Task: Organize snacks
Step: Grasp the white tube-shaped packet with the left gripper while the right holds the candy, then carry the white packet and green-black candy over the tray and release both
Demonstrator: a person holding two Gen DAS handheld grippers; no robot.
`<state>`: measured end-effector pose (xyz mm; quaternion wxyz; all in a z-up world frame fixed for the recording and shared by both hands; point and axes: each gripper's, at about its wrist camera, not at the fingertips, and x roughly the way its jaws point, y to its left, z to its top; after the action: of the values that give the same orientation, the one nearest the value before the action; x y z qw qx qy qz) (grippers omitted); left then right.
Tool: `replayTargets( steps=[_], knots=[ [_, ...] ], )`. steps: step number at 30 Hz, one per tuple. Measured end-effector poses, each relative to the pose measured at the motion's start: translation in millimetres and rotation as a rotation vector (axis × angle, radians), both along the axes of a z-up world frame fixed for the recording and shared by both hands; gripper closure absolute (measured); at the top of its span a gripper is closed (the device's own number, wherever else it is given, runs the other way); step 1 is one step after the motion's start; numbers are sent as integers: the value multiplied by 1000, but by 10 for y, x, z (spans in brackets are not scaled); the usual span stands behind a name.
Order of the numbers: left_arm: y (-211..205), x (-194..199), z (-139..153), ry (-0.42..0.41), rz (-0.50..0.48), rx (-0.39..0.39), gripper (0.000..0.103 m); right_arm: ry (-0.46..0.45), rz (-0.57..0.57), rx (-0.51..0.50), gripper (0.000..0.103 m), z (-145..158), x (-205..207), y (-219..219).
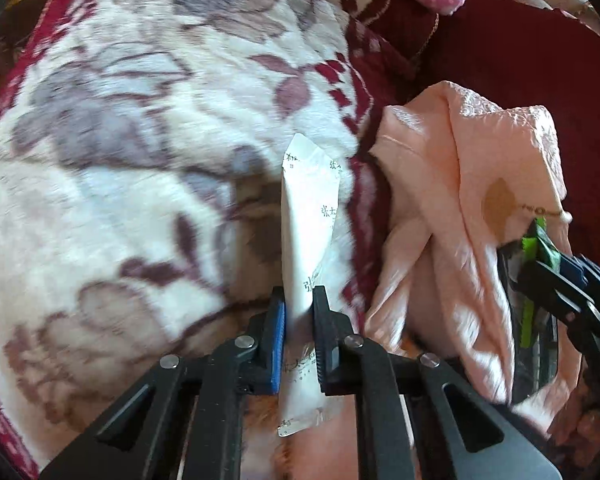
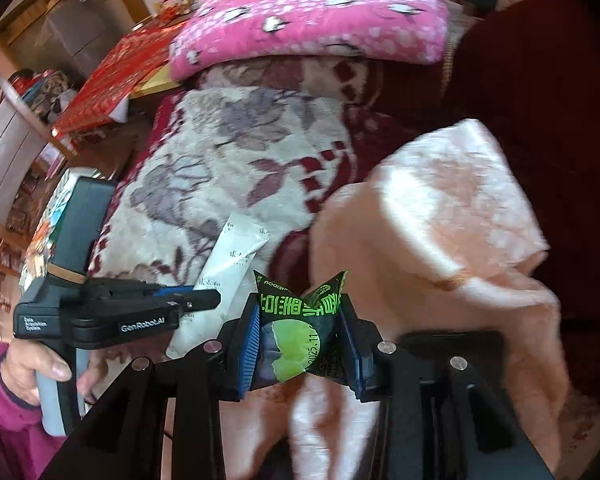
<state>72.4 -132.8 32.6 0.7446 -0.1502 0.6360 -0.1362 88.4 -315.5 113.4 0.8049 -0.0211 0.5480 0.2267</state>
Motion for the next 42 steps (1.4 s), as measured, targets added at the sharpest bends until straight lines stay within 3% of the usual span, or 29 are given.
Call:
replayTargets(
  steps=[7,18,27,42],
  knots=[
    [804,-234,97,-54,27,86,91,-1,92,-11,64,-30,-160,496],
    [1408,-590,218,-117,113,229,91,27,79,80,64,-345,-391,1174],
    [1600,-672,269,-149,149,264,91,48,47,95,64,-572,-546,1528],
    [2150,-864,585,-209,245,283,91,32,161,96,63,-392,-556,2182]
  ],
)
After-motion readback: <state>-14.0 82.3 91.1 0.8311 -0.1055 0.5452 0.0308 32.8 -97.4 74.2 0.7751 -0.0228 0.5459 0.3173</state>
